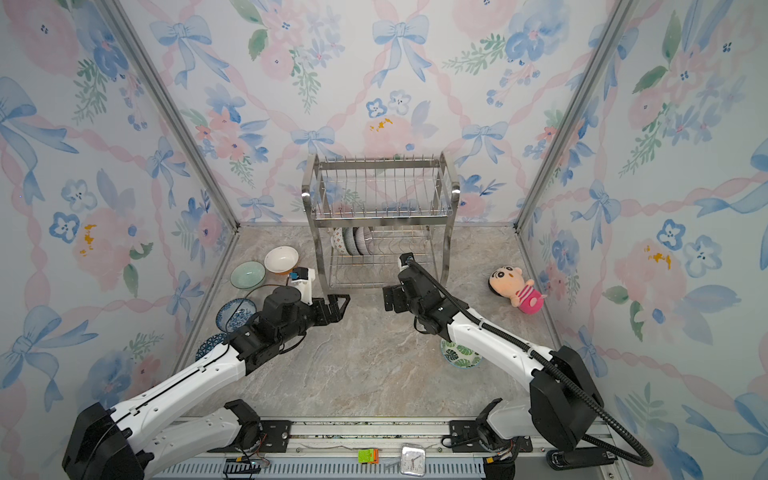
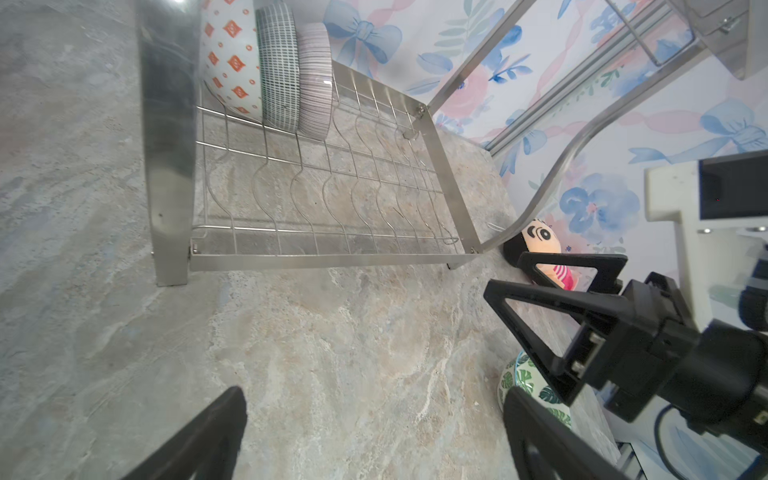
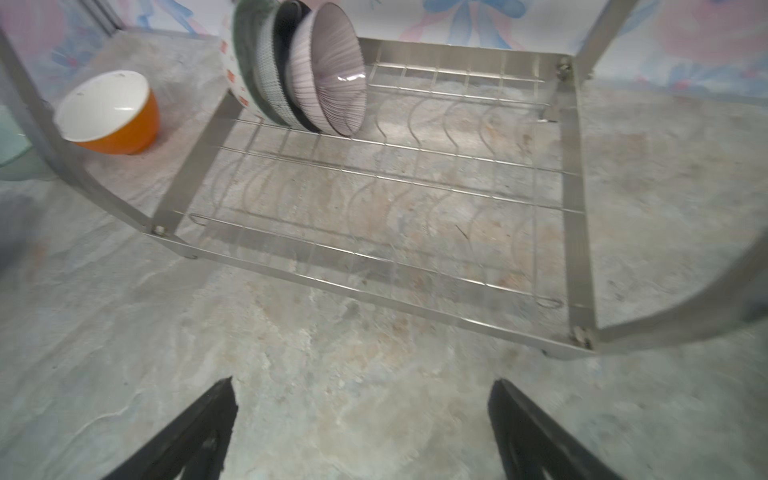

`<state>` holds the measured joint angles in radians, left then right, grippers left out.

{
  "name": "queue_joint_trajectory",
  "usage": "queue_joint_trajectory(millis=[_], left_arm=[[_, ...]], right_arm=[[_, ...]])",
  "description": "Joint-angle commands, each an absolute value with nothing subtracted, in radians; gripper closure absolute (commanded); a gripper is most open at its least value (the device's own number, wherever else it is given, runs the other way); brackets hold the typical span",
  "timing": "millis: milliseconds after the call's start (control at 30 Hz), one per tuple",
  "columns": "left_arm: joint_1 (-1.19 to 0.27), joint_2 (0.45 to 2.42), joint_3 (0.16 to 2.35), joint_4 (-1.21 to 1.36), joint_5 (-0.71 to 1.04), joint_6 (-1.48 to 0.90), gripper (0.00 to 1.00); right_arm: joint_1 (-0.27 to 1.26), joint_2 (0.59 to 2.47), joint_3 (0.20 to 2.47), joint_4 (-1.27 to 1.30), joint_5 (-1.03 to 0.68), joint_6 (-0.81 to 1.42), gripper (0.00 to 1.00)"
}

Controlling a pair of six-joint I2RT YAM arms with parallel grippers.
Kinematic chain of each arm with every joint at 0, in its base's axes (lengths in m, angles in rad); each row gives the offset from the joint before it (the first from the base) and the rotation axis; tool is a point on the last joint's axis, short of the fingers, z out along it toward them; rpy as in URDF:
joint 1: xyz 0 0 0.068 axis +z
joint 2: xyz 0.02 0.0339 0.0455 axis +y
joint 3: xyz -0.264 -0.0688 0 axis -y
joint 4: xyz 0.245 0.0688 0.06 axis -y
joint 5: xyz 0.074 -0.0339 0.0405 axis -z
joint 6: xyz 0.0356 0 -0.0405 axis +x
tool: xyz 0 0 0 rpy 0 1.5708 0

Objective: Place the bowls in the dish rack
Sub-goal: 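Withdraw the right gripper from the rack toward the green leaf-pattern bowl, then lower the open right gripper onto the green leaf-pattern bowl's rim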

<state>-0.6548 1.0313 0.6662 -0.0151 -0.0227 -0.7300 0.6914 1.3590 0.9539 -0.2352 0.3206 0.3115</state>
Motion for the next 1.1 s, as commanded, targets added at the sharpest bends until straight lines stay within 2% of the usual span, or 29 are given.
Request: queue_joint_trajectory(millis=[0, 100, 300, 500, 633, 767, 1067], left_arm=[[-0.696, 1.05, 0.653, 0.036, -0.019, -0.732, 0.02], [-0.739, 1.084, 0.671, 0.058, -0.017, -0.717, 0.02], [-0.832, 1.168, 0.727, 0.086, -0.017, -0.685, 0.02], [-0.896, 1.242, 0.788, 0.098, -0.033, -0.665, 0.02], [-0.909, 1.272, 0.809, 0.103, -0.031, -0.663, 0.02], [-0.914, 1.287, 0.816, 0.107, -0.031, -0.663, 0.02], [-0.914, 1.29, 0.812, 0.104, -0.041, -0.667, 0.02]], right_arm=[[0.692, 1.283, 0.925, -0.468, 0.51, 0.383, 0.03], [0.66, 1.225, 0.865, -0.537, 0.577, 0.467, 0.03], [0.521, 1.111, 0.772, -0.654, 0.561, 0.666, 0.03], [0.391, 0.943, 0.634, -0.649, 0.486, 0.75, 0.03], [0.285, 0.855, 0.553, -0.617, 0.356, 0.741, 0.04], [0.216, 0.822, 0.505, -0.603, 0.28, 0.74, 0.03], [0.199, 0.879, 0.413, -0.498, 0.15, 0.769, 0.04]])
